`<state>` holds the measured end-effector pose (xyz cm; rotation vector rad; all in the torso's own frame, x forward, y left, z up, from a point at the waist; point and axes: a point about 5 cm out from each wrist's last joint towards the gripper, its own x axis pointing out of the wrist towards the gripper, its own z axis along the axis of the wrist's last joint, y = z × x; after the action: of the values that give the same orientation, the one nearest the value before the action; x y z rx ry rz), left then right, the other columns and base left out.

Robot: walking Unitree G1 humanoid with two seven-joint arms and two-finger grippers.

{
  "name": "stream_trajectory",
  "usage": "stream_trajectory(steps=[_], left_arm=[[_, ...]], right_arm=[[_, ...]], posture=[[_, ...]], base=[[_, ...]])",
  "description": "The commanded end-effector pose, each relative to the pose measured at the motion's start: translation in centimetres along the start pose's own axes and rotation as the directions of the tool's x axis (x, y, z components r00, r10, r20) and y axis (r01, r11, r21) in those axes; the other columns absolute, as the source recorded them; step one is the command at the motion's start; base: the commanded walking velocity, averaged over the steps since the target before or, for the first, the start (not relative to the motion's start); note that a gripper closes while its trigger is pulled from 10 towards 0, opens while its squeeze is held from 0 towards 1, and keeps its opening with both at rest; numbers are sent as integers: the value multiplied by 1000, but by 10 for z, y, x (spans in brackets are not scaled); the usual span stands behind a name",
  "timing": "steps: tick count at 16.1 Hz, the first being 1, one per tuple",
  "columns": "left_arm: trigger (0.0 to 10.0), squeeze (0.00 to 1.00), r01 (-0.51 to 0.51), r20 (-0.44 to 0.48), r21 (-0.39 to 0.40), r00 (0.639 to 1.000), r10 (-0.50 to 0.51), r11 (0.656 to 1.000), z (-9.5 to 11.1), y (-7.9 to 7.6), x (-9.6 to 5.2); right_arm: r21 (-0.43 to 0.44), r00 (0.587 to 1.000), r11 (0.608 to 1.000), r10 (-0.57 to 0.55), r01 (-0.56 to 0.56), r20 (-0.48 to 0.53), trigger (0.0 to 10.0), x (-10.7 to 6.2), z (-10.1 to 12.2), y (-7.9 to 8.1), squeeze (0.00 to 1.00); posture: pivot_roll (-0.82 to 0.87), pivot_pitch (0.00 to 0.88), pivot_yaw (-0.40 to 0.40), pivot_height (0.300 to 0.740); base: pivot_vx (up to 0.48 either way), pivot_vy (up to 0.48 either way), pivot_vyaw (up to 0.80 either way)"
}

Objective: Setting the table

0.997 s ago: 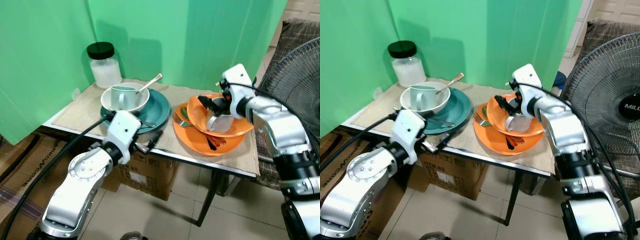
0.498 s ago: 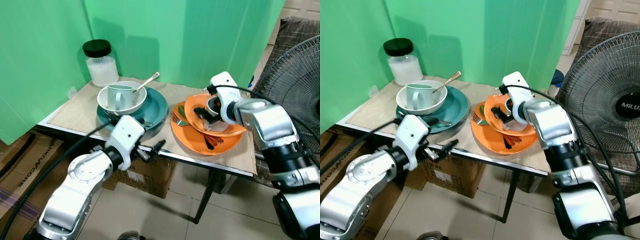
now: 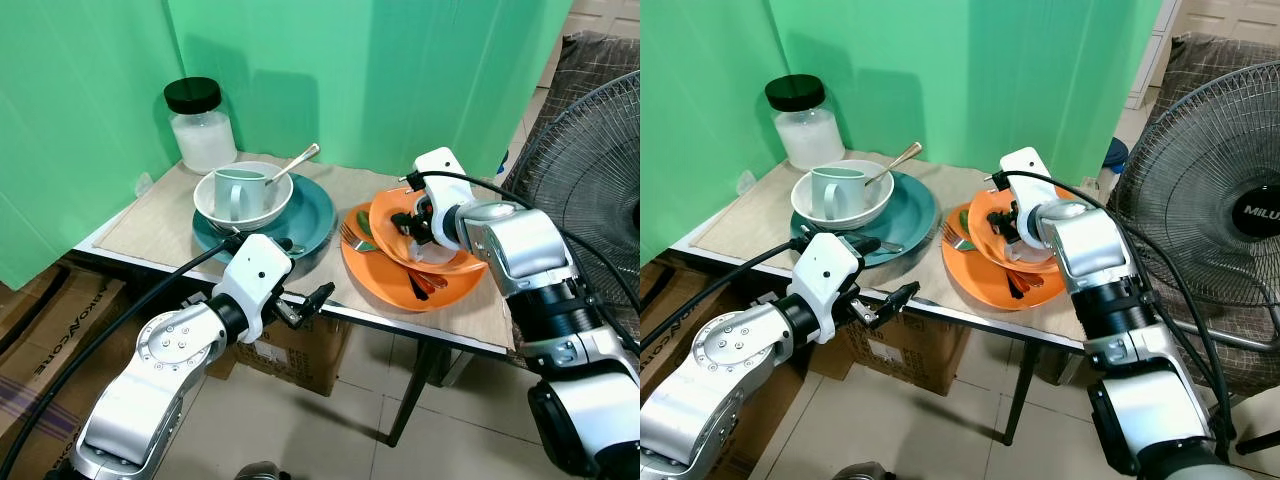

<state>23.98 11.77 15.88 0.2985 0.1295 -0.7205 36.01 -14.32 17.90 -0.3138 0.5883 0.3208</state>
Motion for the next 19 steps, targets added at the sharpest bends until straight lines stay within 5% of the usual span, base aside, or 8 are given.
stream_trajectory(steps=[1,19], left_arm=[[10000,0,-2,-7,12,1000,2,1000,1,-1,-2],[10000,0,112,-11,-14,994,-112,994,2,-13,-3]], right_arm=[[-1,1000,1000,-14,14,-10,0,-1,4,-2,0],[-50,998,999,-2,-2,-61,0,-1,-1,0,0]], posture=[[95,0,19,740],[88,0,27,740]], base=[[0,0,0],[0,0,0]])
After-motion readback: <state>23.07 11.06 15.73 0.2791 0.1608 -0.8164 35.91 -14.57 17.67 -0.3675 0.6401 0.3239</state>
